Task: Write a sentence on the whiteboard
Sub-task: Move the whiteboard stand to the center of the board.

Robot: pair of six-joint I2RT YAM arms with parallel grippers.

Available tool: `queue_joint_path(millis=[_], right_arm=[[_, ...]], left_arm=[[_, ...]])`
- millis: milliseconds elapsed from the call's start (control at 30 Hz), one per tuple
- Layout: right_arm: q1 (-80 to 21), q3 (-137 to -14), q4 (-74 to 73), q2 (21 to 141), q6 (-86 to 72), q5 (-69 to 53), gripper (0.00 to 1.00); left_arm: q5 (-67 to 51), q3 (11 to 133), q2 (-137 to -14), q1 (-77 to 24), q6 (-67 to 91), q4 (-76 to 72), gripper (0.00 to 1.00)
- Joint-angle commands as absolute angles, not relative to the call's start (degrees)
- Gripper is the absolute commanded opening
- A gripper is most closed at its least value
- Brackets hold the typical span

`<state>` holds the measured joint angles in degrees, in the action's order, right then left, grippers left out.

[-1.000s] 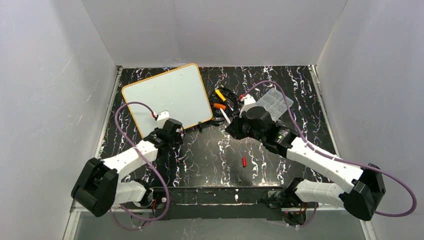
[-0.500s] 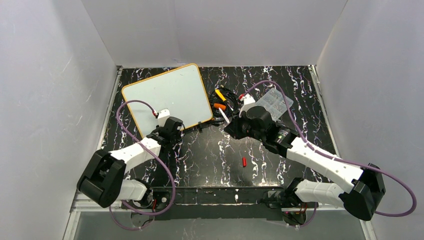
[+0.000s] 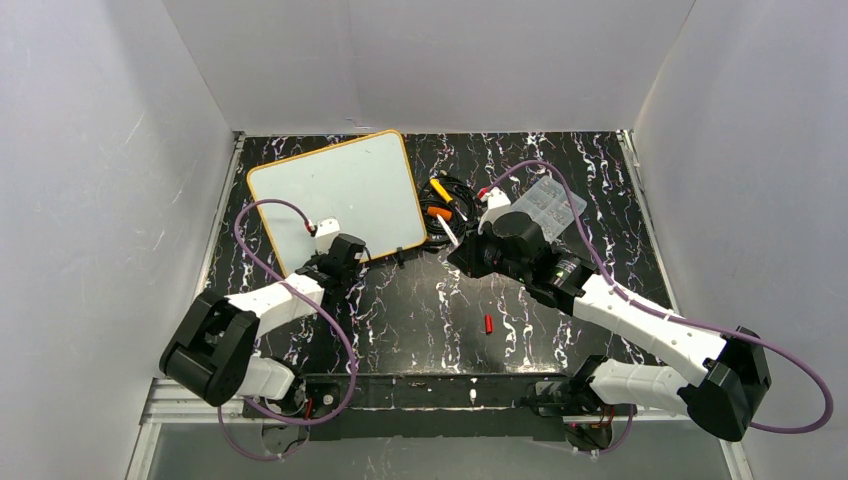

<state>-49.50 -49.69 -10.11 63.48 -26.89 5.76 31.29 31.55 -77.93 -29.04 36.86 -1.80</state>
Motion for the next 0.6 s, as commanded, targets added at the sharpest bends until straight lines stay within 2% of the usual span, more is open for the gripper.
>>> queue_joint_path(millis=[0, 267, 567], right_arm=[[-49.22, -49.13, -7.38, 63.74, -27.18, 5.62, 0.01], [-49.22, -48.71, -6.23, 64.07, -27.72, 5.03, 0.01], [-49.22, -48.1, -5.55, 62.62, -28.48, 5.11, 0.01]], left_arm=[[34.79, 30.87, -77.7, -28.71, 36.18, -2.39, 0.0], [33.02, 27.67, -72.99, -29.34, 37.06, -1.5, 0.0], [36.29, 26.78, -68.96, -34.89, 38.62, 3.04, 0.0]])
